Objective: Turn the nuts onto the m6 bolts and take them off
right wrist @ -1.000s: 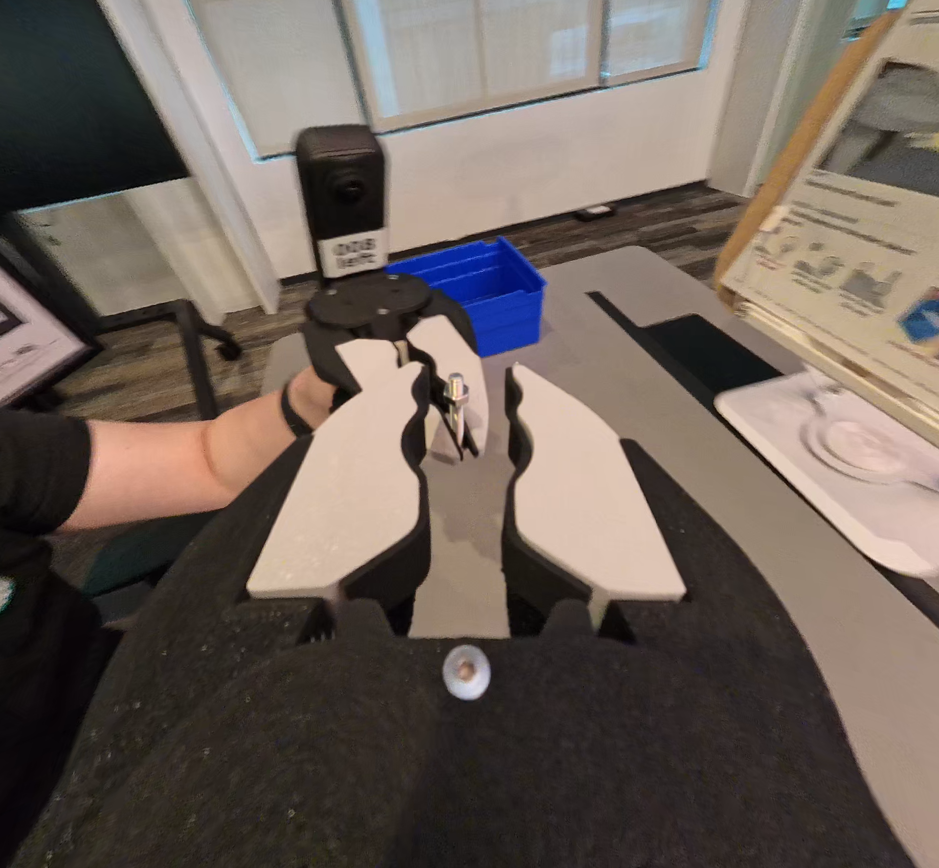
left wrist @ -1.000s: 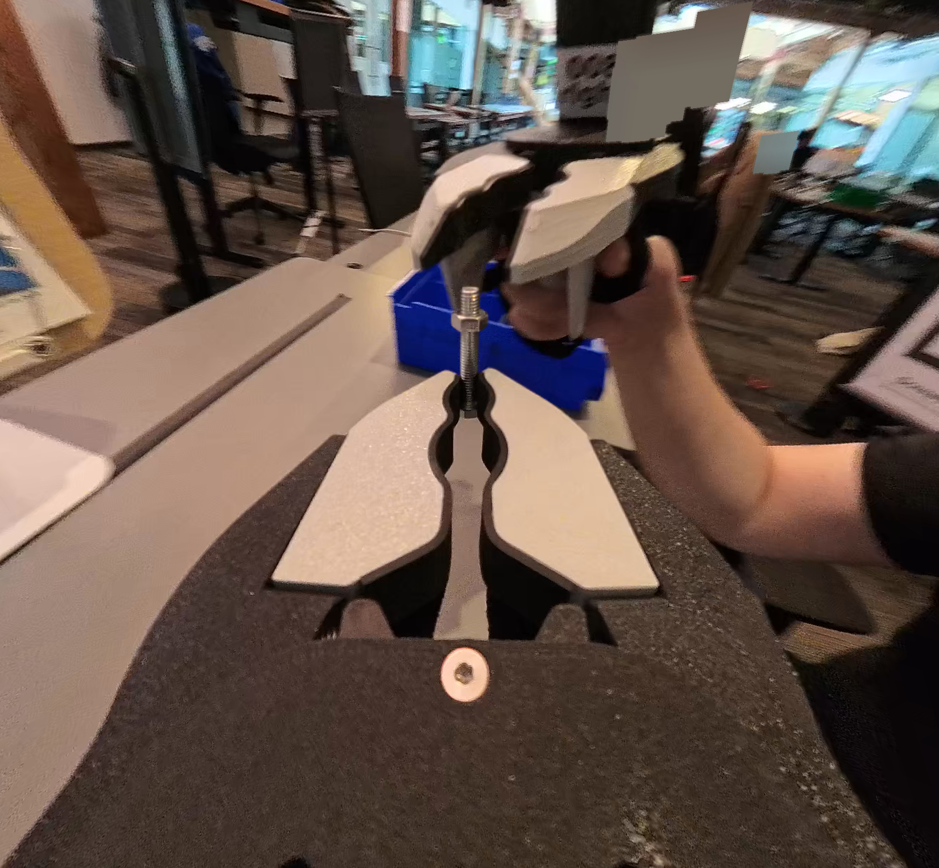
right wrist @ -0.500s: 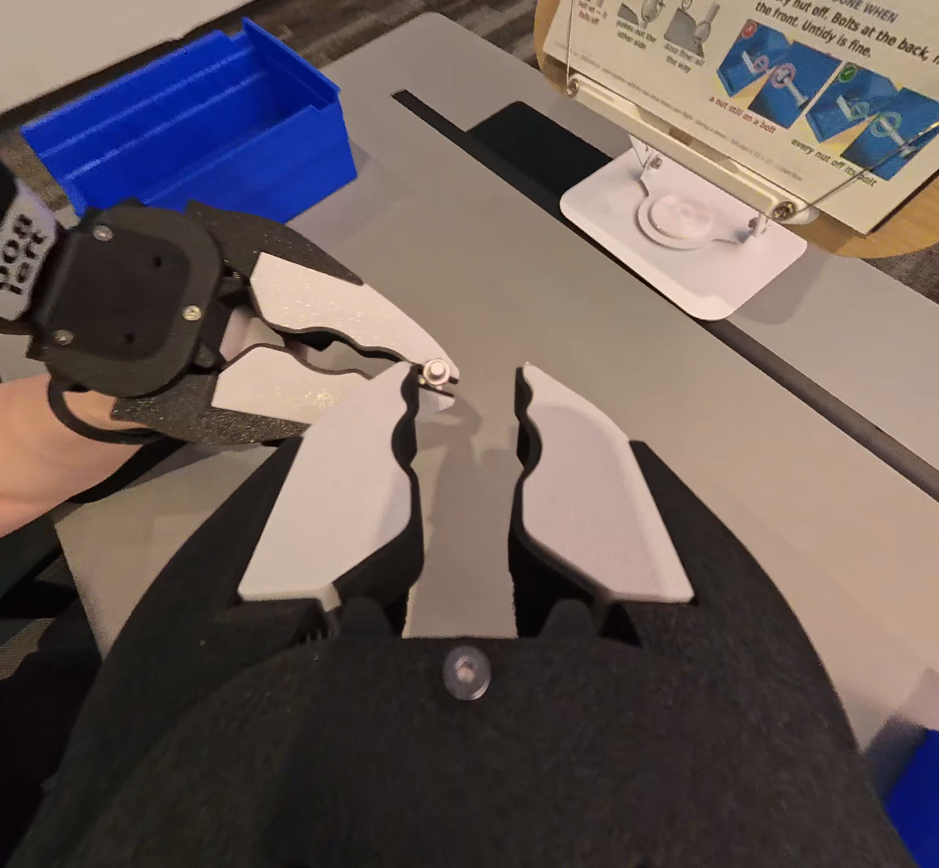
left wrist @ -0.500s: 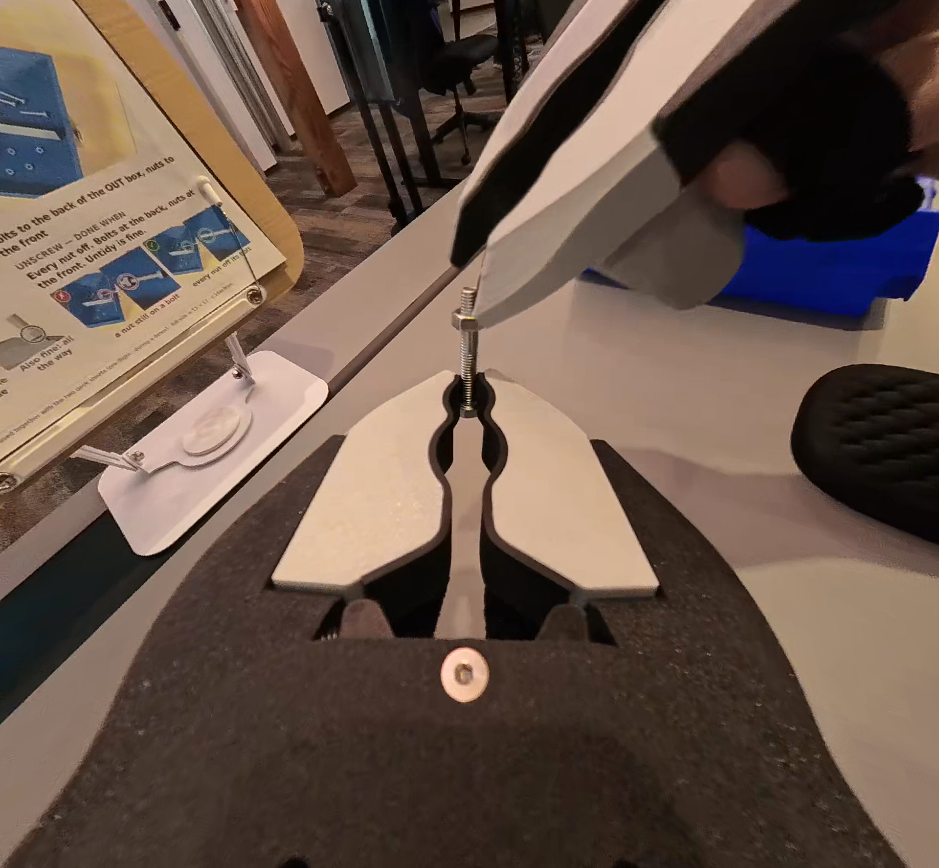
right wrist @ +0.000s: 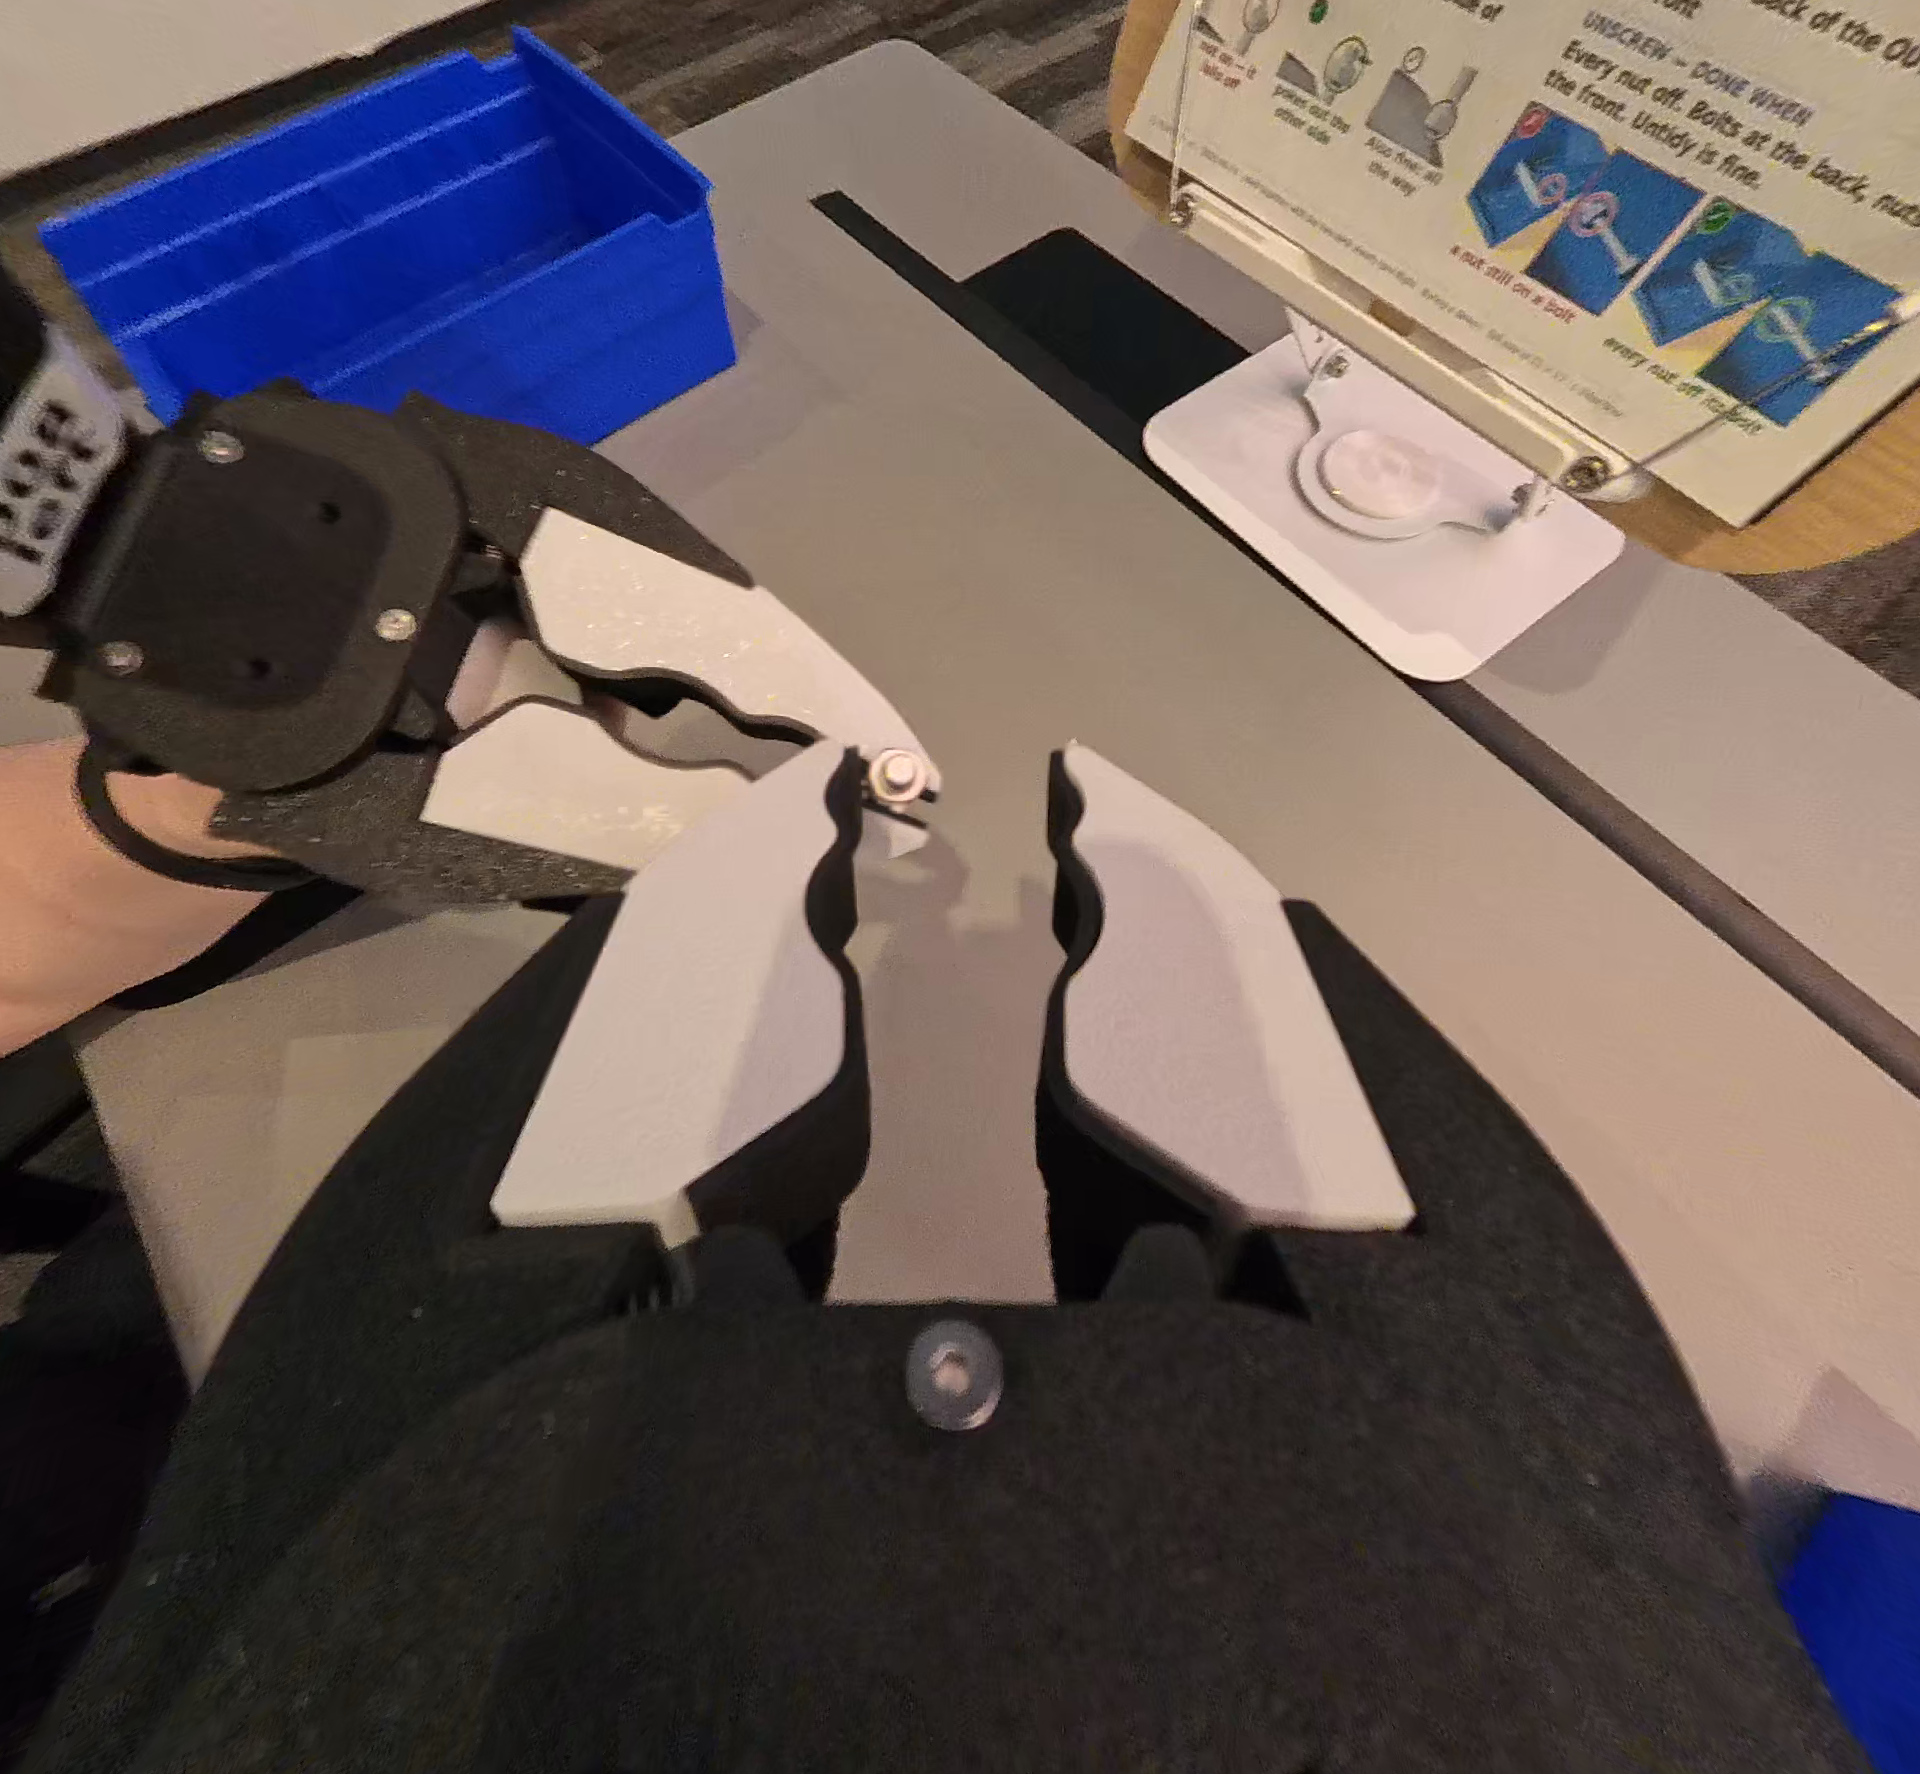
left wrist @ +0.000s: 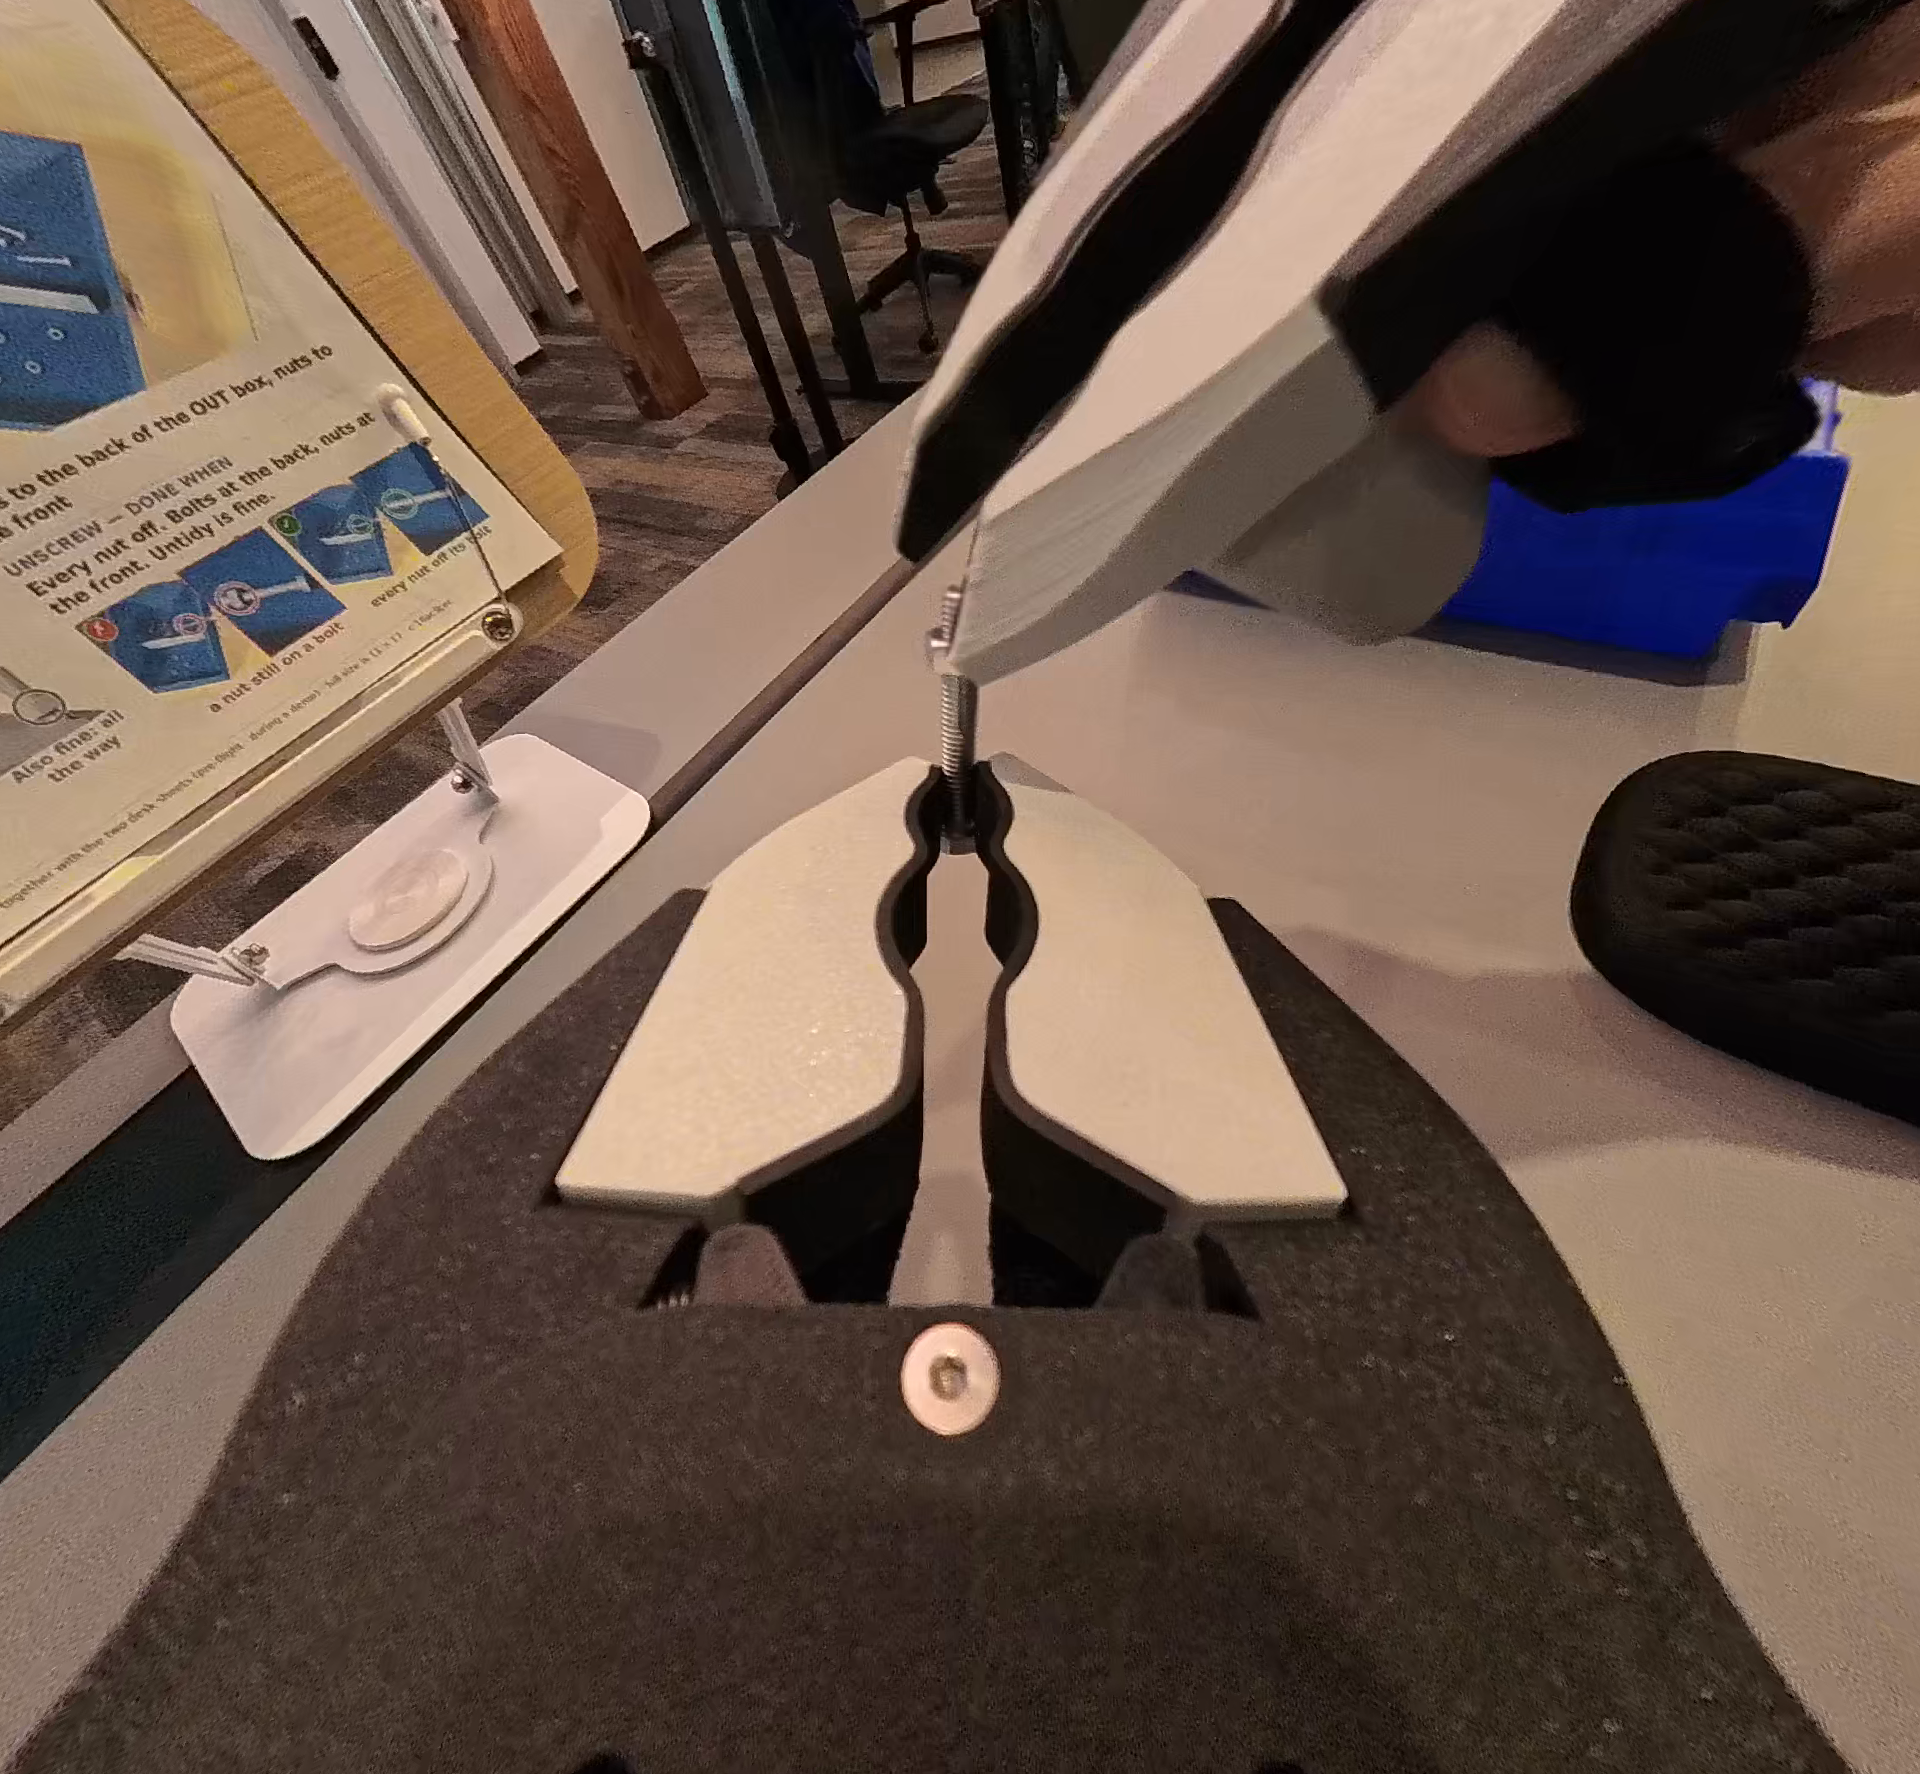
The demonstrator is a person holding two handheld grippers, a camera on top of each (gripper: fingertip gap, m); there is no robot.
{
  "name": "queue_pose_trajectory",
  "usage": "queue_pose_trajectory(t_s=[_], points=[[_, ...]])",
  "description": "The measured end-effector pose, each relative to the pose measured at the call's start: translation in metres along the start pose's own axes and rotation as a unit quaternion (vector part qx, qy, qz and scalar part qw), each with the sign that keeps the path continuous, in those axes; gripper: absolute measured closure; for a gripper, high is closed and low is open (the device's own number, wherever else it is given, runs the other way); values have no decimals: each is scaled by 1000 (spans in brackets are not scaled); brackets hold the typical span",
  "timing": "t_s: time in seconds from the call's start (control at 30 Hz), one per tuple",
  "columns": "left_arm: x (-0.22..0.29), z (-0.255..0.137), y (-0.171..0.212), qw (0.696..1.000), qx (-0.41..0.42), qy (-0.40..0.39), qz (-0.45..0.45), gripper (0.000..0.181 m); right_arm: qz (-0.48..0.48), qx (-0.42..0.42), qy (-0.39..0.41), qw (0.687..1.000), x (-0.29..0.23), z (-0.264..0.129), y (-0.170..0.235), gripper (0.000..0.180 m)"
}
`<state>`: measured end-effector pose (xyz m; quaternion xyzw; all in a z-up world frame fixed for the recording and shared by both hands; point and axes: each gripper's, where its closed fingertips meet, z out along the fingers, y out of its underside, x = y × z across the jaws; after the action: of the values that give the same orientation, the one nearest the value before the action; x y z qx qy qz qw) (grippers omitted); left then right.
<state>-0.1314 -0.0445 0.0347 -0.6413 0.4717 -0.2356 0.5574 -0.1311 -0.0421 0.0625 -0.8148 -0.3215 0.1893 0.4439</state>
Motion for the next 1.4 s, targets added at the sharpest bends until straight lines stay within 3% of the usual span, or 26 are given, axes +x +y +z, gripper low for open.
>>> queue_pose_trajectory(t_s=[0.2, 0.33, 0.63, 0.8, 1.0, 1.2, 1.4], points=[[-3, -4, -3, 1000, 5, 0, -7, 176, 7, -29, 8, 1000, 9, -9, 12, 148], [-1, -4, -4, 1000, 7, 6, -12, 176, 6, 13, -30, 999, -6, -9, -3, 148], [-3, -7, -6, 1000, 10, 3, -12, 176, 1, -23, -9, 1000, 0, -8, 10, 150], [1, -5, -5, 1000, 9, 10, -12, 176, -17, 8, -2, 1000, -7, -2, -4, 148], [-3, -9, -8, 1000, 14, 6, -16, 176, -5, -20, 13, 1000, 6, -7, 8, 150], [0, -7, -7, 1000, 10, 9, -11, 176, -16, 23, -1, 1000, -5, -6, -8, 148], [-1, -7, -6, 1000, 8, 7, -10, 176, -2, -1, -7, 1000, 1, -12, 2, 150]])
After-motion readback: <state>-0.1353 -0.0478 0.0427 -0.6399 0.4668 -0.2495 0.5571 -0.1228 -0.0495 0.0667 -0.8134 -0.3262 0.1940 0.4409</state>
